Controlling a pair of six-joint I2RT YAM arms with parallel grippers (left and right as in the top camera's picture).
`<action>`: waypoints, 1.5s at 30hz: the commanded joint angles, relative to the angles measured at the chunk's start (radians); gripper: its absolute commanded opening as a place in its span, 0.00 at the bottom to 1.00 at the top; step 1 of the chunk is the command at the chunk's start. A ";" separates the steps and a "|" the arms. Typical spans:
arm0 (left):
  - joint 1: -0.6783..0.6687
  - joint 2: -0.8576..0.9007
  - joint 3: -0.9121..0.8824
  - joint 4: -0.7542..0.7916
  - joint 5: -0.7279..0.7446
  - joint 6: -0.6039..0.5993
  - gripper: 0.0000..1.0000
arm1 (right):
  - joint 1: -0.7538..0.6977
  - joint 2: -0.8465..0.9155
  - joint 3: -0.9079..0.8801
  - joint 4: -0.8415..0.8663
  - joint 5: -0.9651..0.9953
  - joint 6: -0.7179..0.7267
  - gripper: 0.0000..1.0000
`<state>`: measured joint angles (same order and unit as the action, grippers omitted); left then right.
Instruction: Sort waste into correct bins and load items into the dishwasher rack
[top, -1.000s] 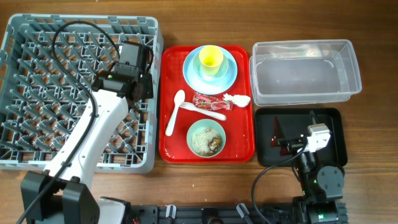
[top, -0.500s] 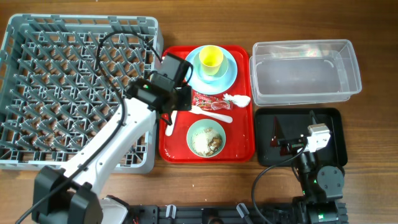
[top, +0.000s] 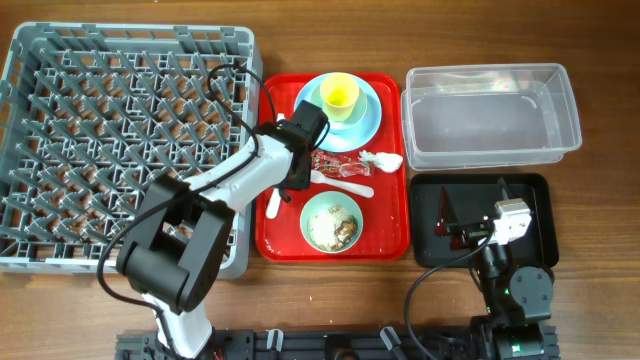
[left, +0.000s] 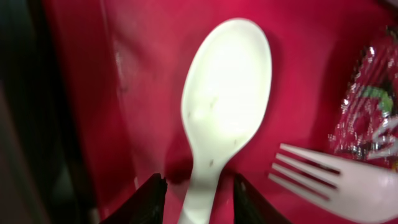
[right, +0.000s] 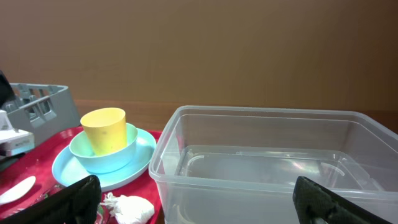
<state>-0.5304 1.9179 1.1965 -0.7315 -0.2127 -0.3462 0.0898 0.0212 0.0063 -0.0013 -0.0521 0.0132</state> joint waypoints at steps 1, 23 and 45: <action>-0.003 0.060 0.012 0.014 -0.004 0.009 0.33 | -0.005 -0.004 -0.001 0.003 -0.005 -0.006 1.00; 0.035 -0.413 0.145 -0.161 -0.322 0.063 0.04 | -0.005 -0.004 -0.001 0.003 -0.005 -0.006 1.00; 0.169 -0.235 0.105 -0.129 -0.261 0.077 0.64 | -0.005 -0.004 -0.001 0.003 -0.005 -0.006 1.00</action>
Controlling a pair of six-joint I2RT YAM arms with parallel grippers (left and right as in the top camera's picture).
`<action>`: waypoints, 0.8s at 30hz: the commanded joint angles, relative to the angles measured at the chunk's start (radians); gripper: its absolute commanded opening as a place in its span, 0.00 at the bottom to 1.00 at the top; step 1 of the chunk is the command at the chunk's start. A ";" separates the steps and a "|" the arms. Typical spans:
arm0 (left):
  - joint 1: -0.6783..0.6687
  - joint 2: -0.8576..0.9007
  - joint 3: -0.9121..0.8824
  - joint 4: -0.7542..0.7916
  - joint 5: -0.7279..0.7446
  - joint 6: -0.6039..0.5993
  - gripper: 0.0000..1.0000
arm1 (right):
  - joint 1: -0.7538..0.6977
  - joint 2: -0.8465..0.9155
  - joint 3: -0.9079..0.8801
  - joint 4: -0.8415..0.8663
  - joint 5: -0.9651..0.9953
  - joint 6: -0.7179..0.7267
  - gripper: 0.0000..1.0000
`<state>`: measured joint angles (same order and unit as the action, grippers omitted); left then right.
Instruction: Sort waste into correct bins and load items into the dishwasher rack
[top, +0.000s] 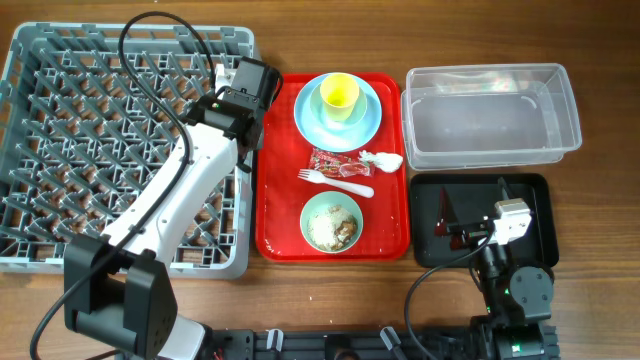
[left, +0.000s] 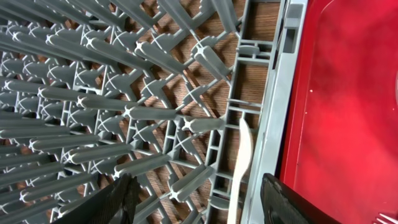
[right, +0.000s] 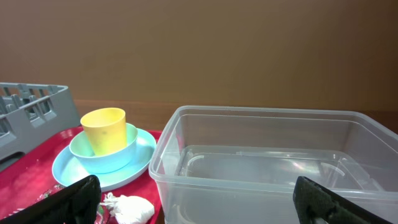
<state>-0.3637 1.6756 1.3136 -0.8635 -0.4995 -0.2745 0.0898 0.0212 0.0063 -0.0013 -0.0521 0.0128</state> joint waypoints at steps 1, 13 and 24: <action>0.002 0.003 -0.012 0.003 0.055 0.006 0.64 | -0.005 -0.004 -0.001 0.003 -0.005 -0.006 1.00; -0.143 -0.114 -0.031 0.020 0.802 -0.109 0.05 | -0.005 -0.004 -0.001 0.003 -0.005 -0.006 1.00; -0.314 0.117 -0.039 0.066 0.457 -0.441 0.16 | -0.005 -0.004 -0.001 0.003 -0.005 -0.006 1.00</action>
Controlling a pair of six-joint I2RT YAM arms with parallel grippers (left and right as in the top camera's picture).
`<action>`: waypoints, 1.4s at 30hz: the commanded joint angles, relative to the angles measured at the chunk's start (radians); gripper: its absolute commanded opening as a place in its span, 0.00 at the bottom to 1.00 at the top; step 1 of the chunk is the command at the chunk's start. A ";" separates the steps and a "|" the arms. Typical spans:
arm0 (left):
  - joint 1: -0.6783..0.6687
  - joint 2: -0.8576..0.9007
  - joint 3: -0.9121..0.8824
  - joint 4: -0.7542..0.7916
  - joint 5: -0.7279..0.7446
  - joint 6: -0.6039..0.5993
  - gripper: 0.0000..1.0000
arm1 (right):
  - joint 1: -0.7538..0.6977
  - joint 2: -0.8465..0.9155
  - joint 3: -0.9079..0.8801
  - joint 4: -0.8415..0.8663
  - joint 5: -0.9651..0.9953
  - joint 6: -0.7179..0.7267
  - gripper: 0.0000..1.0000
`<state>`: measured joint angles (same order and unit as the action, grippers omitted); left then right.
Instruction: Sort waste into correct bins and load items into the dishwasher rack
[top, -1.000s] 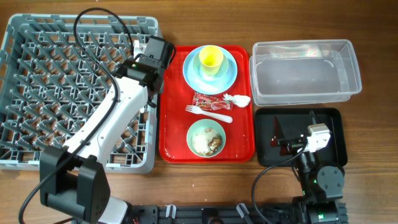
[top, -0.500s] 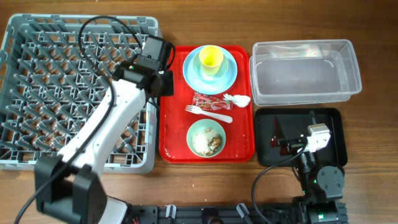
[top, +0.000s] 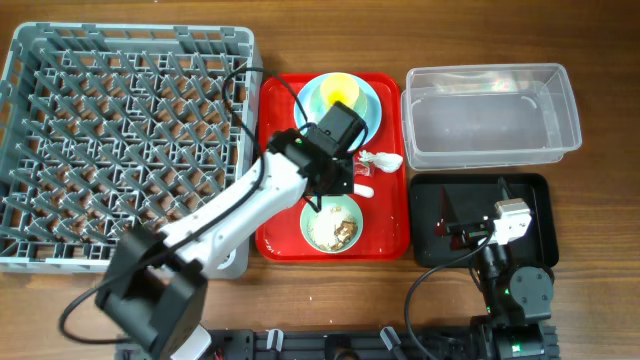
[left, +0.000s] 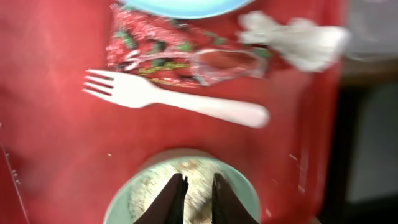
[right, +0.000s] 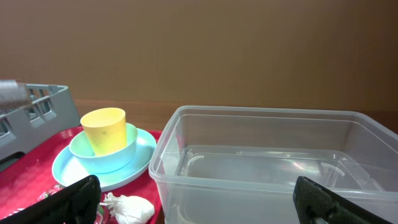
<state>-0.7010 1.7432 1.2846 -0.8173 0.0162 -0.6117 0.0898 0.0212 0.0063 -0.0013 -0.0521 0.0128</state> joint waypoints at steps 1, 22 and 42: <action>0.030 0.060 -0.010 0.027 -0.059 -0.104 0.17 | -0.005 -0.004 -0.001 0.003 -0.005 -0.006 1.00; 0.036 0.207 -0.010 0.021 -0.010 -0.130 0.06 | -0.005 -0.004 -0.001 0.003 -0.005 -0.006 1.00; 0.222 0.204 0.030 0.108 -0.142 -0.126 0.20 | -0.005 -0.004 -0.001 0.003 -0.005 -0.006 1.00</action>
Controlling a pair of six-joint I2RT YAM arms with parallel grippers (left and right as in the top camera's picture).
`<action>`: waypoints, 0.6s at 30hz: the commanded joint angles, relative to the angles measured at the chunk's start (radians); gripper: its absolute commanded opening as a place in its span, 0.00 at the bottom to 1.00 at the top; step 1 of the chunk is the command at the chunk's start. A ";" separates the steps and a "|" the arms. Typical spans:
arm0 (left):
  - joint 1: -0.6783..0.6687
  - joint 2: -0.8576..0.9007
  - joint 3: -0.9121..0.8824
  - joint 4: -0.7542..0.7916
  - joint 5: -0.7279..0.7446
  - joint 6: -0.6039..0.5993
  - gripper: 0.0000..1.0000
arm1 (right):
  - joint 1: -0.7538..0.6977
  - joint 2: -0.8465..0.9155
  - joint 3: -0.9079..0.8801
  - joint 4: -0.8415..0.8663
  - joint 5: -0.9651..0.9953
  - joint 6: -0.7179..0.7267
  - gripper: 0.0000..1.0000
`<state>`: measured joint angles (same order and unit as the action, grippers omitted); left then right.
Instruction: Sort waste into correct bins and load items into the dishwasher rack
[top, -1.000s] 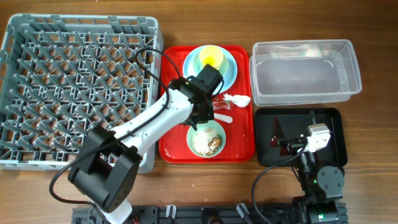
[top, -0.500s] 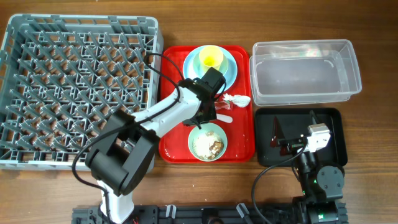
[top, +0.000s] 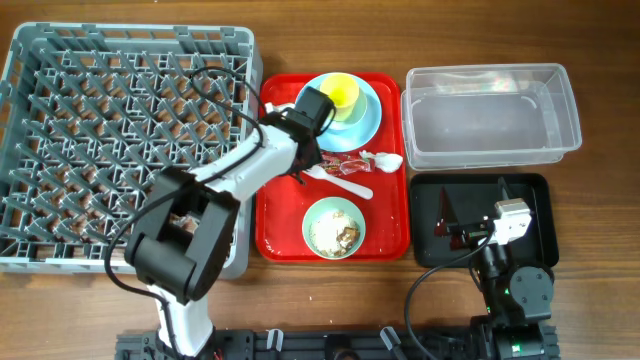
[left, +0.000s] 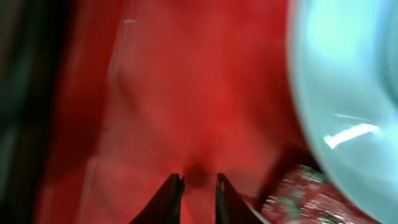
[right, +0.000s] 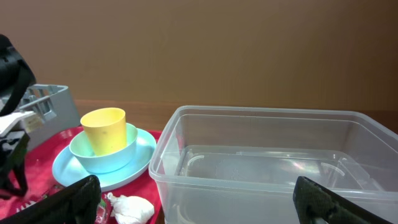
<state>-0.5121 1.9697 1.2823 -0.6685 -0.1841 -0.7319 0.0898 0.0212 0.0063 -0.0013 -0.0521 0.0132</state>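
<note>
The red tray (top: 390, 215) carries a white fork (top: 345, 182), a red wrapper (top: 340, 162), a crumpled tissue (top: 385, 160), a green bowl of leftovers (top: 333, 225) and a blue plate (top: 365, 125) holding a blue bowl and a yellow cup (top: 340, 95). My left gripper (top: 303, 168) is low over the tray's left part by the fork's tines. In the blurred left wrist view this gripper (left: 198, 186) is shut and empty, the plate (left: 348, 93) to its right. My right gripper (right: 199, 205) is open, parked over the black bin (top: 480, 215).
The grey dishwasher rack (top: 120, 130) fills the table's left side. A clear plastic bin (top: 490, 115) stands at the back right, also close ahead in the right wrist view (right: 267, 162). The black bin holds a dark red scrap (top: 445, 215).
My left gripper has moved from above the fork and green bowl to low over the tray's left part beside the blue plate. Its jaws stay close together. The right arm is unchanged.
First my left gripper straddled a white spoon on the tray's left side. Then it stood open over the rack's right edge, with the spoon lying in the rack and gone from the tray. Later it was shut above the fork, and now sits low by the plate.
</note>
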 joint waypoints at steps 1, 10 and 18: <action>0.038 -0.051 0.046 -0.062 0.123 -0.006 0.21 | -0.005 -0.004 -0.001 0.003 -0.005 -0.006 1.00; -0.055 -0.117 0.009 -0.074 0.219 -0.328 0.45 | -0.005 -0.004 -0.001 0.003 -0.005 -0.006 1.00; -0.154 -0.028 -0.047 0.019 0.130 -0.433 0.48 | -0.005 -0.004 -0.001 0.003 -0.005 -0.006 1.00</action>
<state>-0.6590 1.9156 1.2461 -0.6533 0.0097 -1.1233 0.0898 0.0212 0.0063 -0.0017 -0.0521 0.0132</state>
